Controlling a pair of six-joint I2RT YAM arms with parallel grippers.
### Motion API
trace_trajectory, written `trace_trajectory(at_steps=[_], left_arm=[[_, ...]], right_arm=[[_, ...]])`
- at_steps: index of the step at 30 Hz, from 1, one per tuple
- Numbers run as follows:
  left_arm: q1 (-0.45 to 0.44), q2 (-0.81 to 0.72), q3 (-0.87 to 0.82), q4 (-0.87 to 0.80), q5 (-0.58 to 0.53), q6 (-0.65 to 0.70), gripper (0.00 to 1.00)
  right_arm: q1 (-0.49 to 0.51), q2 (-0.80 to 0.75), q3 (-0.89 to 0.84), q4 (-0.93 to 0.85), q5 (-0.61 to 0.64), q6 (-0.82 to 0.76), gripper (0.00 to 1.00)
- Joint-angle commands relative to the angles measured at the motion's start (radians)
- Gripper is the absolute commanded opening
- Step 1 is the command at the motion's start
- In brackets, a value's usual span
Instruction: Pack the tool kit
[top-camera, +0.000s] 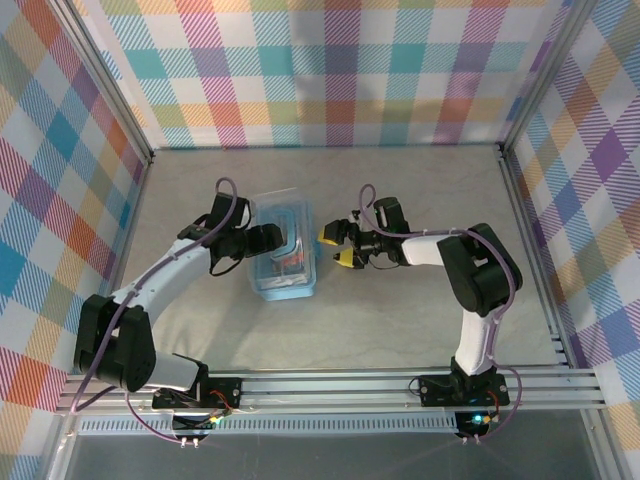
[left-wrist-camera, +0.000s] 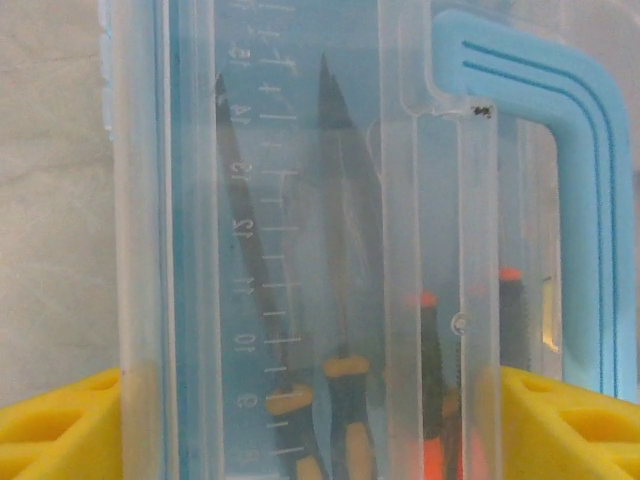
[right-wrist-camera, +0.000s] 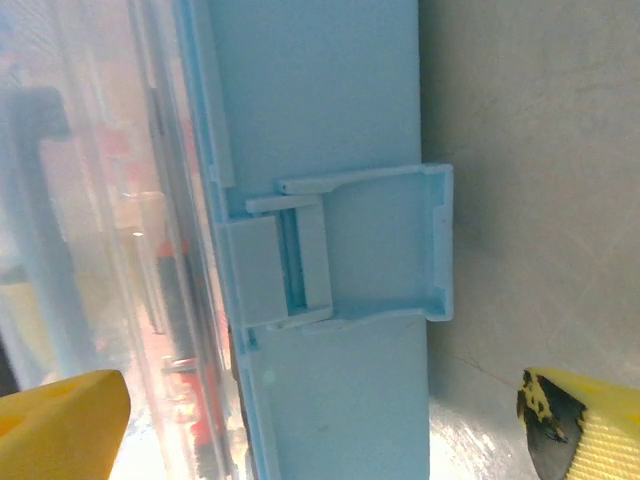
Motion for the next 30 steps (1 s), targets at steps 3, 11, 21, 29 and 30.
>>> trace_trajectory(at_steps=[3,11,21,29,30], left_arm=[[-0.028,0.082,0.078,-0.479,-0.129,0.024,0.86],[-0.048,0.177,0.315,-0.612,-0.121,0.097,1.0],[-0.036,0.296,0.337,-0.596,-0.134,0.17,0.89],[-0.032,0.181,0.025,-0.279,0.129,0.082,0.8],[-0.032,0.166,-0.019,-0.234,0.162,0.075,0.8]], right_arm=[[-0.043,-0.067,-0.03,0.007,-0.017,-0.028,0.99],[-0.045,-0.108,-0.026,-0.078,-0.024,-0.087,0.99],[-0.041,-0.085,-0.006,-0.092,-0.063,-0.104,0.99],[-0.016,-0.058,0.019,-0.115,-0.094,-0.13,0.99],[-0.016,-0.056,0.022,-0.117,-0.096,-0.129,0.99]])
